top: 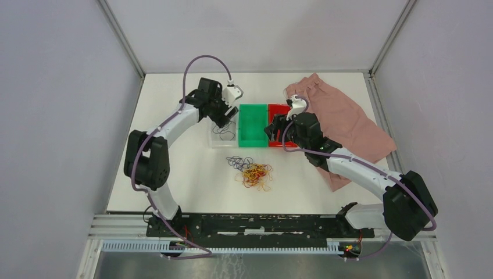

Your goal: Untangle the cables

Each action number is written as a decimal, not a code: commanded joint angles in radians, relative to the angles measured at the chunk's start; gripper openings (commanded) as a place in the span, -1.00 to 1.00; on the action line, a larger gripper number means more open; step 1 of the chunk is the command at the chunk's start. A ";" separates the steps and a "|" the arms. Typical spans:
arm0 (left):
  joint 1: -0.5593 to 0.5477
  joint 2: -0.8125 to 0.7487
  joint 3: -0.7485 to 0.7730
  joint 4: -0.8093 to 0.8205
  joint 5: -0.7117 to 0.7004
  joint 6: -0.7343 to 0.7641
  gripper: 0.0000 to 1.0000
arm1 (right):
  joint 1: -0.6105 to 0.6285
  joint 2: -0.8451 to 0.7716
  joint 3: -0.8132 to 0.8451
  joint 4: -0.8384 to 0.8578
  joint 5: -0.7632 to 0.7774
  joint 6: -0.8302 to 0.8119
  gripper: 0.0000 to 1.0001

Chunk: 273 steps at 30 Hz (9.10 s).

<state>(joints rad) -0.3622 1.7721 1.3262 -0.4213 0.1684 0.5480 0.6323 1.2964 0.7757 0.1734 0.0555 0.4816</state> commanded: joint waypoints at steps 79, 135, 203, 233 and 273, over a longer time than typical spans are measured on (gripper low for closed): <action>-0.075 -0.406 -0.289 -0.307 0.433 0.036 0.03 | 0.215 -0.232 -0.089 -0.190 -0.127 0.042 0.12; -0.076 -0.523 0.145 -0.527 0.502 -0.045 -0.94 | 0.257 -0.339 -0.005 -0.402 -0.077 -0.025 0.33; -0.038 -0.356 -0.117 0.159 -0.125 0.149 -0.94 | 0.205 -0.317 -0.149 0.013 0.002 0.016 0.58; -0.030 -0.086 -0.035 0.014 0.020 0.018 -0.02 | 0.196 -0.350 -0.136 -0.107 0.044 0.020 0.58; 0.072 -0.516 -0.076 -0.378 0.488 0.004 0.54 | 0.185 0.097 0.023 -0.208 -0.169 0.128 -0.64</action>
<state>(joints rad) -0.2882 1.2919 1.2327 -0.7849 0.5980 0.5392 0.8284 1.4185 0.7670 -0.0608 -0.1005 0.6228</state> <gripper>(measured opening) 0.772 0.273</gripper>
